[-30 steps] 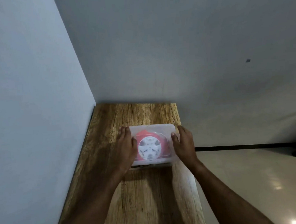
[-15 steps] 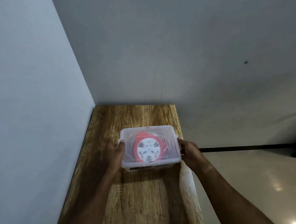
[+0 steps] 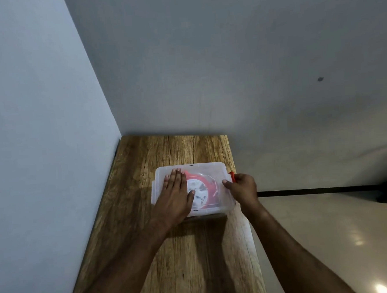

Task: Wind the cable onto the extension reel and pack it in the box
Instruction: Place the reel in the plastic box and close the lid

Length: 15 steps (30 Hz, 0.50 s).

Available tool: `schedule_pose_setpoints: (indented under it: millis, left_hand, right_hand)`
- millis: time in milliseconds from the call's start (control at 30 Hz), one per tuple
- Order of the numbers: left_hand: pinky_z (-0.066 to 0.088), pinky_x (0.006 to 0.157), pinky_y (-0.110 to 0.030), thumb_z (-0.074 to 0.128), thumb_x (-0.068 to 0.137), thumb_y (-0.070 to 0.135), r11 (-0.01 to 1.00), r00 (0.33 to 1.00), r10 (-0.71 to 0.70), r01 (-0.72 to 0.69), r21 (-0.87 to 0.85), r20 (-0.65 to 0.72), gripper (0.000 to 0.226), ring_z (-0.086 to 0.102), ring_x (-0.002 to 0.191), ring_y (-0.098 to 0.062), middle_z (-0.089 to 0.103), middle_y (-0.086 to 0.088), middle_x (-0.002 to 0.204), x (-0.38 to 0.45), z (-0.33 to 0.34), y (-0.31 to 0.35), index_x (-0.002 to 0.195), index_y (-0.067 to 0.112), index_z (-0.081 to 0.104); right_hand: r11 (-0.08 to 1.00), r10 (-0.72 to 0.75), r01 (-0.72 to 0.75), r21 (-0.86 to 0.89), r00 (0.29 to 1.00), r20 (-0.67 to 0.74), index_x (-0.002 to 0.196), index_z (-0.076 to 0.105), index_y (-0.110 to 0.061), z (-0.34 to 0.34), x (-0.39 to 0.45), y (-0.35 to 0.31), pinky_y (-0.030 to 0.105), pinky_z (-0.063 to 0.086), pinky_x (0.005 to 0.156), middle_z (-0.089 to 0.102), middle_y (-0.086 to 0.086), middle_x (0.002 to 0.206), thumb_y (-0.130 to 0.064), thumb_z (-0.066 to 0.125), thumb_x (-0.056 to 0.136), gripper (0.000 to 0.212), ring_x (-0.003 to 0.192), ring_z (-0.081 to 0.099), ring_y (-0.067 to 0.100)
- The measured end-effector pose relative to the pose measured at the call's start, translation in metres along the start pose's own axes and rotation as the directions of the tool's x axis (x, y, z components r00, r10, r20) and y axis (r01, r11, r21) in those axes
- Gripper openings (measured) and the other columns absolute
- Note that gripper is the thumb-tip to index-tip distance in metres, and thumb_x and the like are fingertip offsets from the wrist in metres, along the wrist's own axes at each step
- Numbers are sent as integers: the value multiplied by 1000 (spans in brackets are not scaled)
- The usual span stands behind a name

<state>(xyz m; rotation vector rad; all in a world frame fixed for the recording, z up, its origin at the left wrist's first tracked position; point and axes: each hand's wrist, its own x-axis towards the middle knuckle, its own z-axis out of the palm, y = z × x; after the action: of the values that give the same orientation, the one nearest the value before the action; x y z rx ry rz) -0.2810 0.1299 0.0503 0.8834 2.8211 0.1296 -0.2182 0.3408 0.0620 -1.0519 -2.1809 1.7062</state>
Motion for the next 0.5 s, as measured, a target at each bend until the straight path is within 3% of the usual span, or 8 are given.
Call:
schedule_pose_setpoints:
  millis: [100,200,333,433,500]
  left_hand:
    - [-7,127,-39,-20,80,57,1000,1000,14,-15,-15,-20,98,-4,158,-28,-4,-19,169,-1,1,0,160,2,-3]
    - [-9,125,-39,-18,81,57,999,999,18,-19,-32,-36,97,-4,158,-28,-3,-19,169,-2,2,-1,160,3,-2]
    - [-9,126,-39,-21,79,57,1000,1000,16,-16,-15,-23,98,-6,158,-28,-5,-19,169,-3,0,1,160,3,-4]
    - [-12,124,-37,-21,79,58,1000,999,20,-20,-13,-32,99,-7,158,-27,-6,-18,169,-3,0,1,160,3,-4]
    - [-12,123,-37,-21,79,58,1000,999,21,-21,-8,-35,99,-7,158,-27,-6,-17,170,-4,0,1,160,4,-4]
  right_hand:
    - [989,-54,42,-141,995,-86,113,74,-4,5,-3,0,44,63,78,75,8,101,-14,78,86,29,87,72,22]
    - [981,-63,36,-192,989,-136,109,76,-3,7,-5,-3,44,63,78,76,10,97,-13,80,82,29,83,73,24]
    - [967,-92,51,-249,983,-156,105,77,-2,9,-9,-7,31,60,68,76,11,95,-12,78,84,24,76,68,20]
    - [940,-154,90,-330,973,-174,96,77,-3,14,-14,-9,15,43,53,72,6,84,-9,75,85,13,69,63,15]
    - [902,-217,123,-414,958,-188,90,77,-2,16,-16,-7,12,35,50,71,6,78,-8,72,86,9,65,64,17]
